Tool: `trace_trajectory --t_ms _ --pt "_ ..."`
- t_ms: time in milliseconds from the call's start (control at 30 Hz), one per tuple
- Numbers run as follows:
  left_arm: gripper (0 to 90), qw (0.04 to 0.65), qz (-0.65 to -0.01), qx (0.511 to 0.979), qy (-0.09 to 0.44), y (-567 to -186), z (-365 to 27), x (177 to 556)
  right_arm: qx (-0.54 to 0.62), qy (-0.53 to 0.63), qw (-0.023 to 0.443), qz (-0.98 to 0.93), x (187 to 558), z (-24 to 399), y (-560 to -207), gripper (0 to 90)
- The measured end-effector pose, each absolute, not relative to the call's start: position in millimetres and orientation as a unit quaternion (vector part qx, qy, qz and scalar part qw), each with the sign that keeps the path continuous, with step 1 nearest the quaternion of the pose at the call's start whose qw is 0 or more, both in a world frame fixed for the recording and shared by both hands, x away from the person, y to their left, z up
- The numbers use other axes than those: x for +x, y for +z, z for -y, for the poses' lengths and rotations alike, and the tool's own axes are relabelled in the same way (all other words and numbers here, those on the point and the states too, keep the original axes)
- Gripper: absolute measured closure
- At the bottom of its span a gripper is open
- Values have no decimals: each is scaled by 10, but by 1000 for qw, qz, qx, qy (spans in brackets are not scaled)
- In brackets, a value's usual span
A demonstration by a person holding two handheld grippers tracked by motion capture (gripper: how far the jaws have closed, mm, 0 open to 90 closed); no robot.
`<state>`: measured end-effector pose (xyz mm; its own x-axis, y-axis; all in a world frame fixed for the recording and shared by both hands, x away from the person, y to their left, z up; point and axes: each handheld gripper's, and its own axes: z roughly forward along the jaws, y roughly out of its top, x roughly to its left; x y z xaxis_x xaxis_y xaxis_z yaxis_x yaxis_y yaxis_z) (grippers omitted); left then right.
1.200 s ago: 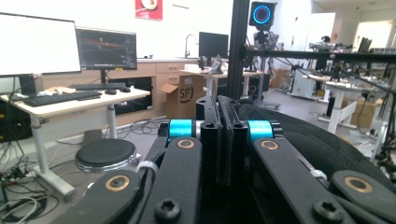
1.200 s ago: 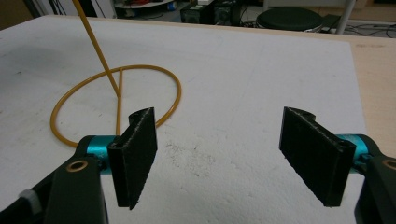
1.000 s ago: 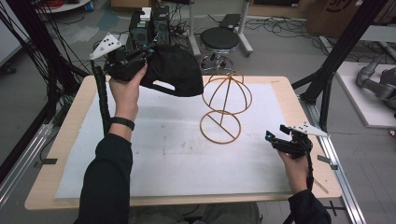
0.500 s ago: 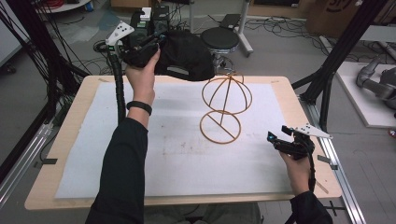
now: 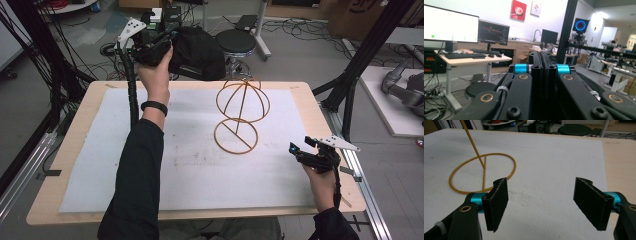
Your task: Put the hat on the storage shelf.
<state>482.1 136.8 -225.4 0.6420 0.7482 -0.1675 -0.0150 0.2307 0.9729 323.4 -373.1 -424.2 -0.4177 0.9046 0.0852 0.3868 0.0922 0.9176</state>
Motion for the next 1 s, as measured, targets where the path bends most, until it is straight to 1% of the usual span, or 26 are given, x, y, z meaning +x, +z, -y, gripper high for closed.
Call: trace_trajectory --t_ms 133,267,500,833,1000 --pt "876 719 -331 553 260 -2265 -1237 4849 472 485 267 -686 3215 3747 -4239 274" --pt "876 729 -328 551 240 -2272 -1098 4861 473 485 267 -685 3210 3762 -4245 275" --pt "876 759 -321 535 186 -2234 -913 4842 472 484 269 -686 3205 3773 -4241 275" --pt "876 775 -296 542 132 -2242 -684 4792 469 481 274 -688 3199 3755 -4229 275" --pt "876 786 -293 534 101 -2255 -627 4779 468 481 274 -688 3203 3753 -4233 275"
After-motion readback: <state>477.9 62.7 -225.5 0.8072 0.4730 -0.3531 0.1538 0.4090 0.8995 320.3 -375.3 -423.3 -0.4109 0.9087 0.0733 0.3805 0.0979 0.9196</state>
